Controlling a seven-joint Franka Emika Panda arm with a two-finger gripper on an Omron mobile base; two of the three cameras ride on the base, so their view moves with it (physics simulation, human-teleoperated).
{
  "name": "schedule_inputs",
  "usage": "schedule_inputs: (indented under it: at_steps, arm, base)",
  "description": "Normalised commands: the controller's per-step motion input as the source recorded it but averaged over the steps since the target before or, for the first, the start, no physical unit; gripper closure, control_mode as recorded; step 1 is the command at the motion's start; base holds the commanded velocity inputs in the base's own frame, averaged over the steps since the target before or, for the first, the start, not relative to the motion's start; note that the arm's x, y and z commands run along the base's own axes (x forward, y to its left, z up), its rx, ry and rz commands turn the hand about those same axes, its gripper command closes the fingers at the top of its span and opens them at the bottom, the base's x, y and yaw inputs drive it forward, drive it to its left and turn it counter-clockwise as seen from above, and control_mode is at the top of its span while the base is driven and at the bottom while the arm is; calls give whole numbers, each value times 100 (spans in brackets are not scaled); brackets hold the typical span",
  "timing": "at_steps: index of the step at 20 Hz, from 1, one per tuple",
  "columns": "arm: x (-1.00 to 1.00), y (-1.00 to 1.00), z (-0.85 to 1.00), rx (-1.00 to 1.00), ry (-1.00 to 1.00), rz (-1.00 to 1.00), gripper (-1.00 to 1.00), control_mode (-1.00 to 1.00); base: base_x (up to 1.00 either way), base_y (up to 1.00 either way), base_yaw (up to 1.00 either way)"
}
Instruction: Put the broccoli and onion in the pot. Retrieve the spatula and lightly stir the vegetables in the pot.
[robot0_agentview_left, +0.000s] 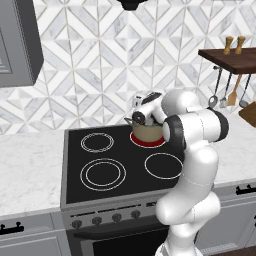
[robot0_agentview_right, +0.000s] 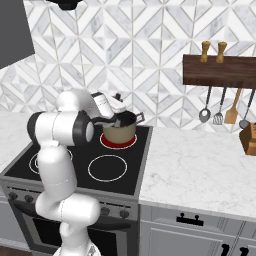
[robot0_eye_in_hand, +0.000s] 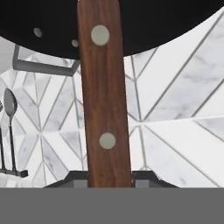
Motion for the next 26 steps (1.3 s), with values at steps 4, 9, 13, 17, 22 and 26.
schedule_inputs:
  at_steps: [4, 9, 13, 17, 22, 26]
  arm:
    - [0, -2, -67, -7, -9, 0, 100, -100]
    - [1, -7, -45, -4, -27, -1, 100, -100]
    - [2, -9, -11, -7, -17, 0, 100, -100]
    - [0, -13, -1, -1, 0, 0, 100, -100]
    - [0, -18, 12, -1, 9, 0, 100, -100]
    - [-1, -12, 52, -1, 21, 0, 100, -100]
  base:
    - [0, 0, 0]
    - [0, 0, 0]
    - [0, 0, 0]
    - [0, 0, 0]
    - [0, 0, 0]
    - [0, 0, 0]
